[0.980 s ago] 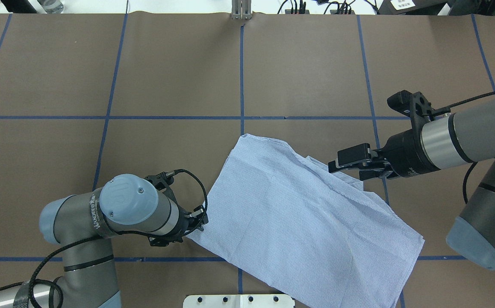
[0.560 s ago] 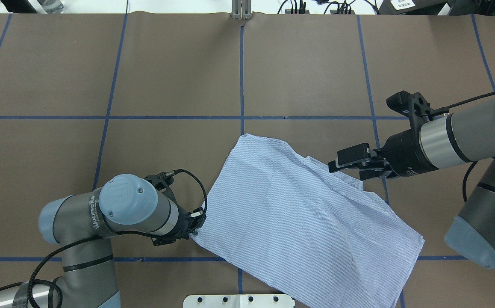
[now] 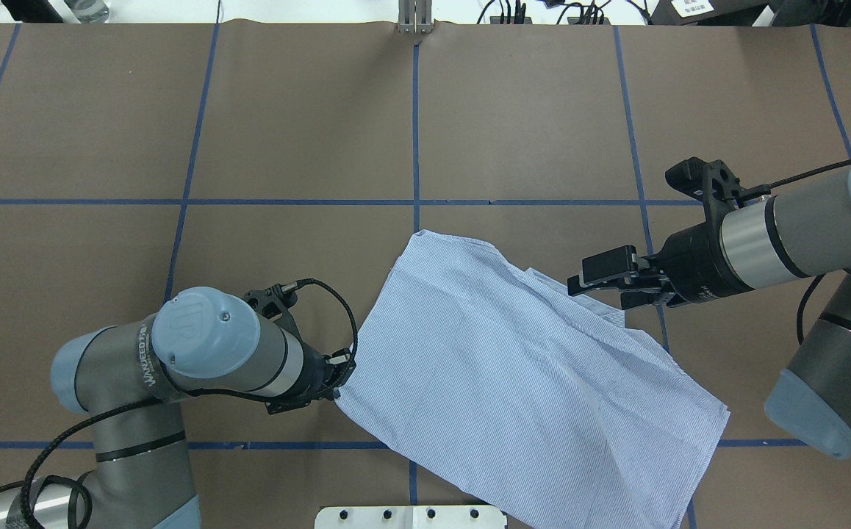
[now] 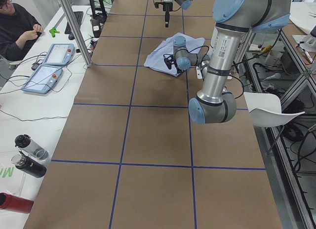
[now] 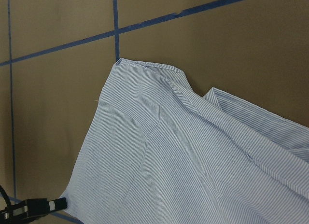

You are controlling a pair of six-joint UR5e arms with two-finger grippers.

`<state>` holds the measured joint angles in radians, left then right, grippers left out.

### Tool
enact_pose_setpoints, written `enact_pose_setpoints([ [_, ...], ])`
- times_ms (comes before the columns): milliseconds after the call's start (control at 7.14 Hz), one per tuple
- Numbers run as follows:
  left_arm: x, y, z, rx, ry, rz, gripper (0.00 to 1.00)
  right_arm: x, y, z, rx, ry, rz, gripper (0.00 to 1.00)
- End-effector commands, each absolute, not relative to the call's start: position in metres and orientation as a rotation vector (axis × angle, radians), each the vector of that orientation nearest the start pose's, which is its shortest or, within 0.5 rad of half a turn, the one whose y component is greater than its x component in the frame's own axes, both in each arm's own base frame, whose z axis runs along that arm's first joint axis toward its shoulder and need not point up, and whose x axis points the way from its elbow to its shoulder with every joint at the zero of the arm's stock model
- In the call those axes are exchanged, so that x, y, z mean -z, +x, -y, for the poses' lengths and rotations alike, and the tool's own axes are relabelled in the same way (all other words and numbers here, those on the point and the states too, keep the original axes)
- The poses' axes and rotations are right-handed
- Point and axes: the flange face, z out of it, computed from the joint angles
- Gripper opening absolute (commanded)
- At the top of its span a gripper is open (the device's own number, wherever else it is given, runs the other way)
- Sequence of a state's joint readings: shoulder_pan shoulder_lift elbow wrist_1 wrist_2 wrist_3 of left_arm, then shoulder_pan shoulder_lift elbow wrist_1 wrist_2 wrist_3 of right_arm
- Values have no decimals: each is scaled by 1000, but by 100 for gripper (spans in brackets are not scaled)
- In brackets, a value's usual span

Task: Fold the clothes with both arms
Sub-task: 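Grasp the shirt's near corner with the left gripper while the right gripper releases, then pull the shirt corner away from the robot with the left gripper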

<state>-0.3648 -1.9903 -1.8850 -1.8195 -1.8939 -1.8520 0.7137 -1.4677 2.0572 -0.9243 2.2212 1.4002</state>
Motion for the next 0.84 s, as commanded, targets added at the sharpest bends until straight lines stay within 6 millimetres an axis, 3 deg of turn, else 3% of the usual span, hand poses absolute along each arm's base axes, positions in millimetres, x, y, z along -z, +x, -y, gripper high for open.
enact_pose_setpoints([
  [0, -244, 494, 399, 537, -163, -1021, 0, -301, -312, 370, -68, -1, 1303, 100],
  [280, -253, 501, 496, 503, -27, -993, 0, -305, -314, 374, -80, 8, 1293, 100],
  [700, -277, 515, 583, 471, 224, -1046, 0, -304, -308, 380, -102, 30, 1293, 100],
])
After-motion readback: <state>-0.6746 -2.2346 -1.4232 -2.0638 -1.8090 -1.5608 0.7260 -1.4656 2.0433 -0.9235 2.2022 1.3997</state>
